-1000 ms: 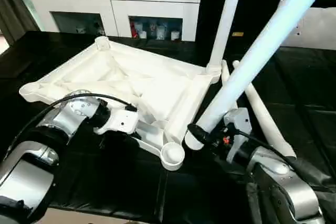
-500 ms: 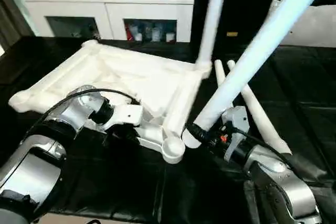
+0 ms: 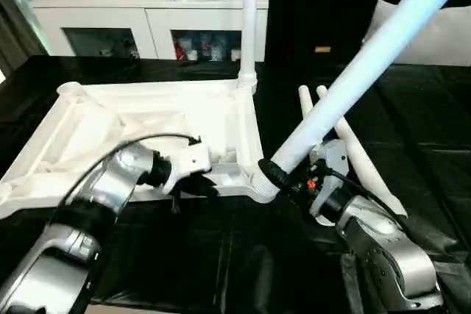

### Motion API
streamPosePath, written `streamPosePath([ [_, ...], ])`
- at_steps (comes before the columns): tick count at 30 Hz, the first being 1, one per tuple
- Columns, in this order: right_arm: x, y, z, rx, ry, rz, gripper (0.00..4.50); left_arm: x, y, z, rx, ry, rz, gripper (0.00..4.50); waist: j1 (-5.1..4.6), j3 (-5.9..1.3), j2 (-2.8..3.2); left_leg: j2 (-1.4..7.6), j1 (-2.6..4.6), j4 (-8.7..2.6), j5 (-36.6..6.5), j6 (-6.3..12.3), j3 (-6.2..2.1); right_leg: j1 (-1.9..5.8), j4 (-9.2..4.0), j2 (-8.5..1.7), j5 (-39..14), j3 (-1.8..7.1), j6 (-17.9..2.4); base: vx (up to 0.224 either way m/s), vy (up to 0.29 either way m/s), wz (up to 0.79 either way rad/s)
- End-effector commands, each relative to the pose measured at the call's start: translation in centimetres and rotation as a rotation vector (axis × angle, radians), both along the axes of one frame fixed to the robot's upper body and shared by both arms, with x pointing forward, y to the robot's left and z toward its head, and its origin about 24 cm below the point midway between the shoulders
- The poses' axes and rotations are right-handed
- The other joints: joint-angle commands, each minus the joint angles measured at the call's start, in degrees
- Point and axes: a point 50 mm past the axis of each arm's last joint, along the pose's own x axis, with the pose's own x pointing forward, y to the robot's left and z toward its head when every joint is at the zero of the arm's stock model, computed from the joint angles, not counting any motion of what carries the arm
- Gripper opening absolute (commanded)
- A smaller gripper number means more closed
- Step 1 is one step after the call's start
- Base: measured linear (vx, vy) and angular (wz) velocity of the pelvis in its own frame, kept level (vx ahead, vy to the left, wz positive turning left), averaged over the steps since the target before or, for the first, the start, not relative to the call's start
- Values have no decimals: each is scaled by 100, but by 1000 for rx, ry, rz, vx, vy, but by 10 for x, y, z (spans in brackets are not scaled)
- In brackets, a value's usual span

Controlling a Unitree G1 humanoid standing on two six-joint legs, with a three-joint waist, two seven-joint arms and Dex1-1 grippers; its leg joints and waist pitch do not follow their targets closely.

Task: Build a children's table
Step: Rotate table base, then insert table leg to table base

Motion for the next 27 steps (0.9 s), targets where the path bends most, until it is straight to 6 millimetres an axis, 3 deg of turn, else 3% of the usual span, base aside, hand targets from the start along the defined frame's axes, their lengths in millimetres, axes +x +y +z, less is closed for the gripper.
streamPosePath([
  [1,3,0,2,0,1,-3,188,-8,1,-14,26,-3,-1,0,38,-295,-77,490,4,-557,-1331,-9,-231,164,-452,-546,-1819,274,-1261,0,0,0],
  [7,11,6,5,-15,6,37,188,-16,-4,-15,7,-71,-37,0,44,-313,-74,488,2,-546,-1123,18,-209,183,-407,-548,-1290,267,-1355,0,0,0],
  [11,17,13,6,-45,28,75,188,-22,-5,-18,-50,-42,-19,0,34,-298,-90,470,-6,-542,-1054,24,-188,183,-429,-534,-1443,271,-1324,0,0,0],
  [12,19,14,6,-53,41,75,188,-24,-4,-19,-53,-26,-11,0,30,-300,-131,467,2,-533,-1037,36,-175,179,-432,-530,-1440,274,-1322,0,0,0],
  [14,24,13,6,-66,59,68,188,-27,-2,-22,-46,-7,-11,0,42,-315,-103,468,-4,-525,-848,61,-173,184,-404,-527,-1215,270,-1363,0,0,0],
  [15,27,13,7,-72,65,66,188,-28,-1,-24,-37,4,-20,0,38,-324,-169,464,-16,-516,-740,105,-170,198,-380,-527,-1079,265,-1379,0,0,0],
  [16,28,13,7,-72,67,68,188,-29,0,-24,-32,7,-22,0,46,-328,-140,463,-6,-517,-709,111,-170,193,-376,-530,-1050,260,-1387,0,0,0],
  [19,31,10,11,-93,56,88,188,-25,3,-25,-9,-16,35,0,48,-334,-183,472,-3,-508,-617,136,-153,199,-364,-525,-869,259,-1367,0,0,0],
  [22,30,8,13,-126,26,123,188,-22,1,-22,-71,30,77,0,50,-316,-199,471,16,-511,-744,112,-137,181,-386,-518,-1014,254,-1395,0,0,0],
  [24,28,5,14,-128,28,122,188,-22,-2,-18,-136,85,72,48,52,-315,-228,468,14,-516,-813,77,-135,180,-398,-521,-1185,263,-1367,0,0,0],
  [27,26,2,16,-124,28,116,188,-21,-4,-15,-151,76,56,71,61,-335,-201,470,5,-504,-669,99,-143,195,-374,-517,-924,265,-1368,0,0,0],
])
